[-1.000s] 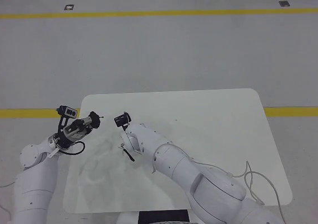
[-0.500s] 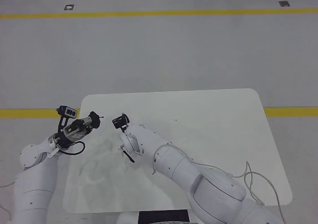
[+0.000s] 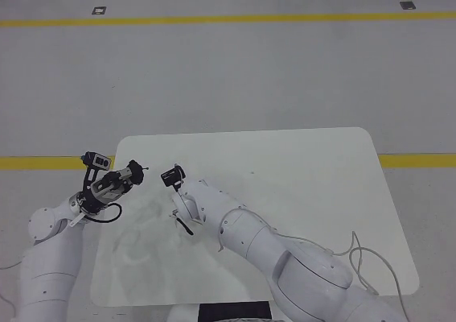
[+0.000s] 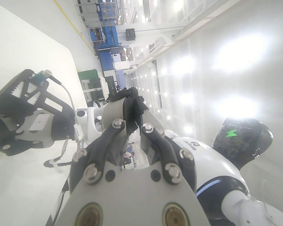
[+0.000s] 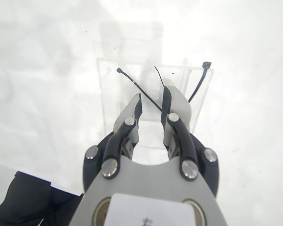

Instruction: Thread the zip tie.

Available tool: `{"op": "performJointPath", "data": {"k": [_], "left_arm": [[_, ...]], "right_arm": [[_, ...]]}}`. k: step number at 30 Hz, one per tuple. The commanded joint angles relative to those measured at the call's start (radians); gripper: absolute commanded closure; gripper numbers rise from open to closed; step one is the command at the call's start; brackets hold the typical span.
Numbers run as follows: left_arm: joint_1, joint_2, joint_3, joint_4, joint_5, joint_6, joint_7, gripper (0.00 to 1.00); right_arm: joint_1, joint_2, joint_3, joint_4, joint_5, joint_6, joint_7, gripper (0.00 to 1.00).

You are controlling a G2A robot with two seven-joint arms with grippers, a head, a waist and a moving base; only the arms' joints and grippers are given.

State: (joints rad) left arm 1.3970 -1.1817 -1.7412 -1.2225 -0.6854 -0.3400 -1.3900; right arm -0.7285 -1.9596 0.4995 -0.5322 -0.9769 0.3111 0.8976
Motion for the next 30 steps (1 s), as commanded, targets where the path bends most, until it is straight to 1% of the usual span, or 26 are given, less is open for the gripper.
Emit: {"op": "performJointPath", "data": {"k": [1,6,13,17,24,30], "left_arm": [[0.000,0.000,0.000,0.000,0.000,0.000,0.000,1.00],[0.000,0.000,0.000,0.000,0.000,0.000,0.000,1.00],[0.000,0.000,0.000,0.000,0.000,0.000,0.000,1.00],[0.000,0.000,0.000,0.000,0.000,0.000,0.000,1.00],[0.000,0.000,0.000,0.000,0.000,0.000,0.000,1.00],[0.000,0.000,0.000,0.000,0.000,0.000,0.000,1.00]], "right_arm": [[0.001,0.001,-0.001,-0.006,-0.001,0.006,-0.004,0.73],[-0.001,0.003,-0.005,-0.021,-0.003,0.011,-0.017,0.64],[-0.004,0.004,-0.008,-0.016,0.006,-0.021,-0.023,0.64],[0.000,0.003,-0.007,-0.003,0.013,-0.033,-0.031,0.66],[0.001,0.001,-0.013,0.012,0.023,-0.040,-0.033,0.73],[0.001,0.001,-0.024,0.012,0.026,-0.032,-0.030,0.84]]}}
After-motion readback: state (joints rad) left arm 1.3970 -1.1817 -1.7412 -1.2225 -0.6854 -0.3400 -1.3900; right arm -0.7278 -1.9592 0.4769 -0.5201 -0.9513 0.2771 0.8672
